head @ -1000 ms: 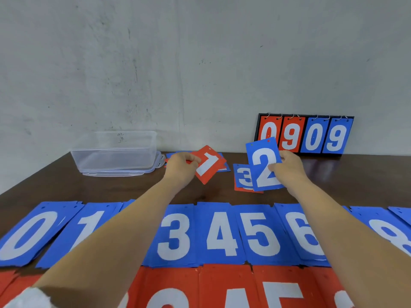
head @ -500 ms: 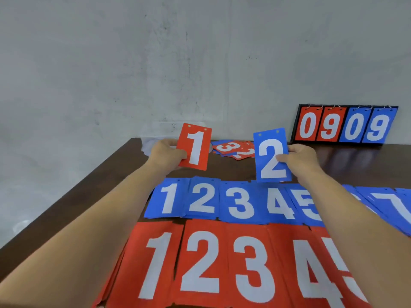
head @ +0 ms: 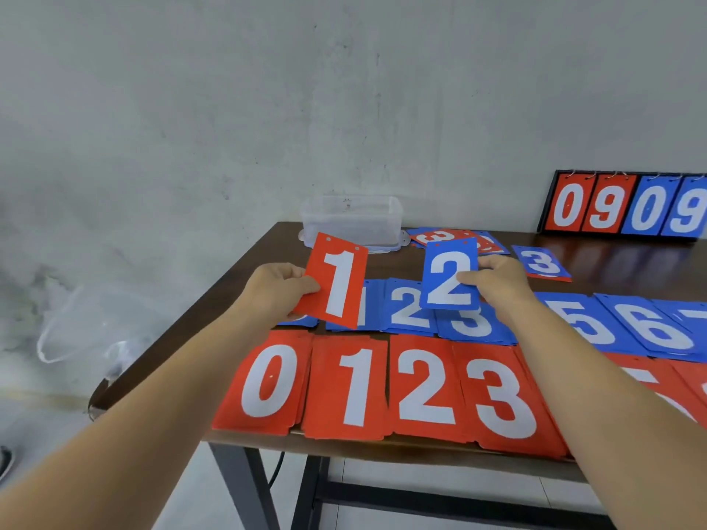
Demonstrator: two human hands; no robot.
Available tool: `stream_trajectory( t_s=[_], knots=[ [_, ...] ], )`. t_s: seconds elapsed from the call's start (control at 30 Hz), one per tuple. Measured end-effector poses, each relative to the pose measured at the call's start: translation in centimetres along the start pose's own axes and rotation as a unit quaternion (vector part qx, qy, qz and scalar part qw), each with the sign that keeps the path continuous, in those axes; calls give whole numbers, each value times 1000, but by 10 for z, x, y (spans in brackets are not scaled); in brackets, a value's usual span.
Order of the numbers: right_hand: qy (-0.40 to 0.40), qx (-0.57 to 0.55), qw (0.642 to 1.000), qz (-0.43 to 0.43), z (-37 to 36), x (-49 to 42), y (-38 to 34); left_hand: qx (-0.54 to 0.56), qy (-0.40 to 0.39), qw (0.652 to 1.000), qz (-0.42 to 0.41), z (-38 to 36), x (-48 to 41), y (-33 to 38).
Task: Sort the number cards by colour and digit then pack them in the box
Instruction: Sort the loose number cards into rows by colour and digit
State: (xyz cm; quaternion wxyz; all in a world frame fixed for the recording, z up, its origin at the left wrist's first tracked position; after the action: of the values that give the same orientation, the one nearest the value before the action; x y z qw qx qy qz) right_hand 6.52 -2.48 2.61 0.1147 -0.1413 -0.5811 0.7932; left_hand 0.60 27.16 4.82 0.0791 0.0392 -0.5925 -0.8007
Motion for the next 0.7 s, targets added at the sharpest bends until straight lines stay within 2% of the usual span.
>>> stream_trajectory(
  t_s=[0.13,0.33,0.57,0.7],
  knots=[
    [-16,41,999,-5,-18,4,-1,-43,-33,998,17,8,27,-12],
    [-44,113,993,4,-40,3,5,-74,-34,996,37,5,54,-29],
    [-41,251,966,53,-61,0,21,-165,40,985,26,-10,69,-57],
    [-29,314,946,74,-64,4,23,-299,83,951,-11,-19,81,-62]
  ],
)
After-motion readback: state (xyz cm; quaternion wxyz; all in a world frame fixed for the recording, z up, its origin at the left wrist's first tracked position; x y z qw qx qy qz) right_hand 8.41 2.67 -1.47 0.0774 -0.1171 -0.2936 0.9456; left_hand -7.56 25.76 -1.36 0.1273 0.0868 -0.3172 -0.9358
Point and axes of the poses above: each hand's wrist, its own x-axis away from the middle knuckle, its own z-axis out of the back of the hand, y = z × x, the point moved 1 cm from there along -x, towards the middle knuckle, and after that the axes turned 1 degree about y, right-handed, at the moved point
